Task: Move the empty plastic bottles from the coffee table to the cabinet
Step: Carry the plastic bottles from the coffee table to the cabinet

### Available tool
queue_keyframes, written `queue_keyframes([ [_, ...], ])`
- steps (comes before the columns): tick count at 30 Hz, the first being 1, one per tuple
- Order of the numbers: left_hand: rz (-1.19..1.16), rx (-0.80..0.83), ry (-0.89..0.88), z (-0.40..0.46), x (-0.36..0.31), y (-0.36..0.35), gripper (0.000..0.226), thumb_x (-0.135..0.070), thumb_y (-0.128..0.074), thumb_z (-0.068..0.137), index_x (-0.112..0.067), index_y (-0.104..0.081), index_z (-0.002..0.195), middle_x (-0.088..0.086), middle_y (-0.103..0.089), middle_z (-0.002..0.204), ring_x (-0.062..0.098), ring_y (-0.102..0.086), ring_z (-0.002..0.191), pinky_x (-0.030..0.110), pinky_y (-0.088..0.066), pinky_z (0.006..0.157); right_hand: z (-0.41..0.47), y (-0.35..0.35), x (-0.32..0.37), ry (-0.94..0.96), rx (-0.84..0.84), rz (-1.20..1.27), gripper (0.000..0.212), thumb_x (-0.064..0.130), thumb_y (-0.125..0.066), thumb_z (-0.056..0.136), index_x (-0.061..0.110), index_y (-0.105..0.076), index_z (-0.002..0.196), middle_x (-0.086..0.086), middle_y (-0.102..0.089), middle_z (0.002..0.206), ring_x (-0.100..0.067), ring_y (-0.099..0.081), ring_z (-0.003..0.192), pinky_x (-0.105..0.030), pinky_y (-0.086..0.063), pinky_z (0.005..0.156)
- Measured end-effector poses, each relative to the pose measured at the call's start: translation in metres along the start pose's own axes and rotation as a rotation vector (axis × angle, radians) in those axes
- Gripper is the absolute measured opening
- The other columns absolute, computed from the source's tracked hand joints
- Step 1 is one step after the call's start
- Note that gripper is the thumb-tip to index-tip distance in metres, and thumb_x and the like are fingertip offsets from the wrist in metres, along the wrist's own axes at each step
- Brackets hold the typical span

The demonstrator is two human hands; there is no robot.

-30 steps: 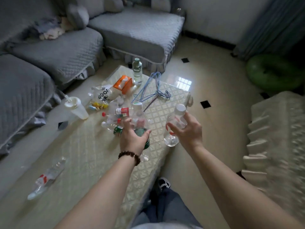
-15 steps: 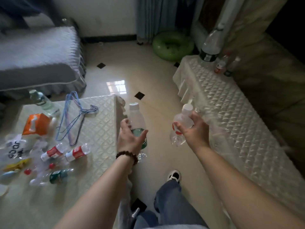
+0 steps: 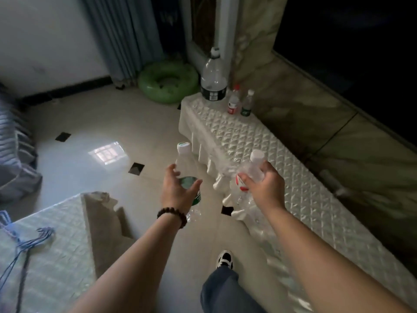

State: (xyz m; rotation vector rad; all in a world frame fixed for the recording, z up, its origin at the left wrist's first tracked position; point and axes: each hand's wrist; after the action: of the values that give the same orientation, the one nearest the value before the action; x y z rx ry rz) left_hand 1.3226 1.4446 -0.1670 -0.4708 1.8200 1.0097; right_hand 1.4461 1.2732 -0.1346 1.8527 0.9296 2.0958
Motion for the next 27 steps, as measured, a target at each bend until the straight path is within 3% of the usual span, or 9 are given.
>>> queue_keyframes([
  [3, 0.006, 0.017, -0.042, 0.044, -0.033, -0.035, 0.084, -0.033, -0.081, 0.069, -0.022, -0.031, 0.136, 0.006, -0.049, 0.130, 0.021, -0.051, 0.115, 0.043, -0.047, 0.098, 0.050, 0.009, -0.004, -0.031, -0.021, 0.007, 0.048, 0.033, -0.078, 0.074, 0.010, -0.061, 0.113, -0.003, -0.063, 0.108, -0.010, -0.057, 0.086, 0.003, -0.033, 0.056],
  [7, 0.018, 0.015, -0.066, 0.089, -0.064, -0.071, 0.084, -0.031, -0.082, 0.068, -0.021, -0.034, 0.135, 0.007, -0.048, 0.128, 0.021, -0.052, 0.113, 0.044, -0.050, 0.095, 0.106, 0.018, -0.015, -0.055, -0.060, -0.012, 0.050, 0.046, -0.076, 0.071, 0.020, -0.062, 0.112, 0.001, -0.066, 0.108, -0.014, -0.061, 0.097, -0.011, -0.041, 0.074],
  [10, 0.041, 0.040, -0.075, 0.115, -0.075, -0.089, 0.083, -0.031, -0.083, 0.067, -0.023, -0.034, 0.135, 0.006, -0.049, 0.125, 0.020, -0.053, 0.109, 0.043, -0.051, 0.092, 0.137, 0.020, -0.019, -0.098, -0.068, 0.006, 0.050, 0.041, -0.077, 0.073, 0.019, -0.061, 0.115, 0.001, -0.065, 0.110, -0.011, -0.059, 0.094, 0.001, -0.036, 0.064],
  [14, 0.067, 0.084, -0.087, 0.148, -0.082, -0.106, 0.084, -0.035, -0.082, 0.067, -0.027, -0.034, 0.135, 0.002, -0.051, 0.121, 0.020, -0.056, 0.107, 0.043, -0.053, 0.089, 0.171, 0.014, -0.031, -0.120, -0.099, -0.020, 0.055, 0.045, -0.075, 0.072, 0.021, -0.059, 0.119, 0.000, -0.065, 0.117, -0.017, -0.058, 0.109, -0.022, -0.041, 0.083],
  [16, 0.088, 0.096, -0.094, 0.165, -0.085, -0.113, 0.082, -0.036, -0.082, 0.067, -0.027, -0.035, 0.134, 0.002, -0.053, 0.121, 0.020, -0.057, 0.105, 0.043, -0.054, 0.087, 0.186, 0.008, -0.036, -0.149, -0.115, -0.019, 0.058, 0.046, -0.076, 0.071, 0.020, -0.059, 0.120, -0.001, -0.065, 0.119, -0.019, -0.058, 0.111, -0.026, -0.043, 0.087],
  [27, 0.126, 0.208, -0.069, 0.313, -0.093, -0.140, 0.082, -0.036, -0.080, 0.071, -0.026, -0.033, 0.137, 0.002, -0.056, 0.127, 0.019, -0.057, 0.108, 0.042, -0.051, 0.092, 0.297, -0.068, -0.029, -0.248, -0.164, -0.071, 0.059, 0.043, -0.077, 0.072, 0.018, -0.058, 0.122, -0.002, -0.064, 0.122, -0.019, -0.057, 0.114, -0.025, -0.041, 0.088],
])
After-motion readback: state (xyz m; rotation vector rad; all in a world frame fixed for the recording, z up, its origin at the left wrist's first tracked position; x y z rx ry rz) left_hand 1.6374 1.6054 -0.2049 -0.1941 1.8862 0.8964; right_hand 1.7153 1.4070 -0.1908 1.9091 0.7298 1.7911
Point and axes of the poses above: each hand's wrist, its own z-axis towards the middle knuckle, its own y-axis out of the back of the hand, x = y × z
